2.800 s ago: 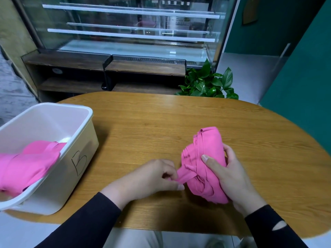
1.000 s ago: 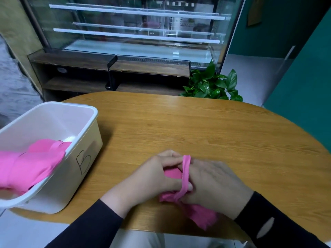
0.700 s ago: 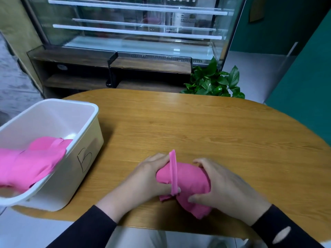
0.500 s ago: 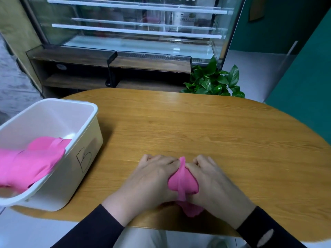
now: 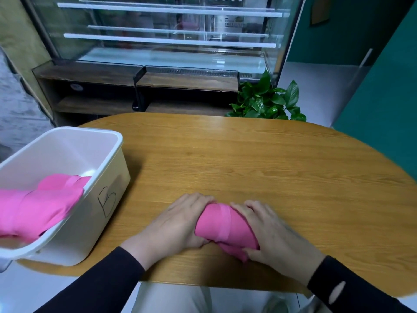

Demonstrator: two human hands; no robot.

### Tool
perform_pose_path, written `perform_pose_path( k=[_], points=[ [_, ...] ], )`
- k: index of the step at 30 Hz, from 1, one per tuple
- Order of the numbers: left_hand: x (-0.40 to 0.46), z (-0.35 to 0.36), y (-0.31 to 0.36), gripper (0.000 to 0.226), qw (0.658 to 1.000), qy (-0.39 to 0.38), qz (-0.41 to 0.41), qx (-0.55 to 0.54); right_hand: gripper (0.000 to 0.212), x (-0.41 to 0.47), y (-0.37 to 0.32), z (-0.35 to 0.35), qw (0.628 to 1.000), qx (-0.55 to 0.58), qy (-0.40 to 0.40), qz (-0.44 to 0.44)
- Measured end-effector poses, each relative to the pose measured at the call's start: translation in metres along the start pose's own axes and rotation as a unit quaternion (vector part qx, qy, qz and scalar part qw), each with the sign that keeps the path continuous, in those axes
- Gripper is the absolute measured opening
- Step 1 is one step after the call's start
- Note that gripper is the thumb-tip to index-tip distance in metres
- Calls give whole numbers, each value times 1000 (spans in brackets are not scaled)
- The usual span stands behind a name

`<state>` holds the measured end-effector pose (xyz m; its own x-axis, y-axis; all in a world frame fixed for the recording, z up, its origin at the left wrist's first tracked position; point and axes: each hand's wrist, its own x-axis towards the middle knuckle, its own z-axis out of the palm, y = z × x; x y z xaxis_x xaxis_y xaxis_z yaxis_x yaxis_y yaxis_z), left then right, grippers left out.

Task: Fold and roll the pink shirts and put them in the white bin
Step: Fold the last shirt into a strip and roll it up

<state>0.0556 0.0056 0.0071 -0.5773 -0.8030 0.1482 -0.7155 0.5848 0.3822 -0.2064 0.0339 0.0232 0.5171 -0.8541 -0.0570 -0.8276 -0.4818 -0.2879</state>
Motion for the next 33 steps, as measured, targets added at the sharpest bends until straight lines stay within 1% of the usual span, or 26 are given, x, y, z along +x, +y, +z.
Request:
perform_pose_path(
  k=[1, 3, 5, 7, 8, 11, 13, 15, 18, 19, 20, 22, 24, 25, 26, 27, 28, 29, 30, 31, 32, 33],
  points=[
    [-2, 1, -2, 86, 1000, 10, 6, -7, 93, 0, 1, 0, 1000, -8, 10, -14],
    [-4, 4, -6, 92, 1000, 26, 4, -12, 91, 1, 3, 3, 998, -26, 48, -24],
    [-4, 7, -9, 100, 1000, 18, -16, -10, 86, 1, 7, 10, 995, -17, 96, -27],
    [-4, 10, -13, 108, 999, 6, -52, -14, 82, 0, 12, 20, 994, 12, 107, -7],
    [-5, 11, -16, 109, 997, 0, -69, -19, 86, -1, 16, 25, 995, 30, 97, 8],
    [-5, 12, -27, 102, 994, -25, -91, -54, 109, -1, 23, 31, 994, 88, 60, 39],
    [-5, 12, -35, 99, 994, -26, -80, -65, 108, 0, 22, 30, 994, 93, 51, 42],
    [-5, 13, -40, 92, 996, -6, -58, -69, 102, 1, 19, 25, 994, 80, 58, 39],
    [-9, 14, -38, 75, 993, 57, -62, -87, 106, 3, 17, 22, 992, 10, 128, 7],
    [-10, 13, -35, 71, 990, 79, -72, -91, 107, 5, 17, 22, 990, -12, 139, -4],
    [-10, 14, -34, 70, 989, 91, -77, -88, 108, 6, 16, 22, 990, -27, 136, -6],
    [-10, 15, -36, 69, 988, 89, -91, -91, 110, 8, 16, 23, 992, -48, 118, 4],
    [-9, 15, -38, 72, 983, 89, -118, -106, 110, 4, 16, 21, 996, -53, 78, -5],
    [-10, 15, -41, 71, 977, 103, -136, -129, 110, 3, 15, 18, 997, -56, 56, -21],
    [-12, 15, -42, 68, 963, 128, -161, -173, 108, -1, 16, 16, 997, -56, 31, -31],
    [-15, 14, -40, 61, 939, 165, -182, -242, 105, -3, 15, 14, 999, -43, 0, -22],
    [-17, 14, -37, 48, 910, 194, -194, -309, 102, -5, 12, 10, 1000, -26, -14, -12],
    [-18, 13, -34, 38, 893, 202, -194, -351, 100, -4, 7, 5, 1000, -3, -26, 8],
    [-17, 14, -29, 42, 899, 182, -190, -350, 100, -1, 5, 4, 1000, 10, -10, 18],
    [-16, 16, -24, 52, 918, 142, -181, -323, 99, 2, 3, 2, 1000, 16, 8, 20],
    [-14, 21, -21, 58, 939, 108, -178, -273, 97, 6, 0, -3, 999, 21, 21, 15],
    [-11, 24, -20, 61, 951, 92, -182, -230, 93, 12, -3, -10, 999, 24, 27, 20]
  ],
)
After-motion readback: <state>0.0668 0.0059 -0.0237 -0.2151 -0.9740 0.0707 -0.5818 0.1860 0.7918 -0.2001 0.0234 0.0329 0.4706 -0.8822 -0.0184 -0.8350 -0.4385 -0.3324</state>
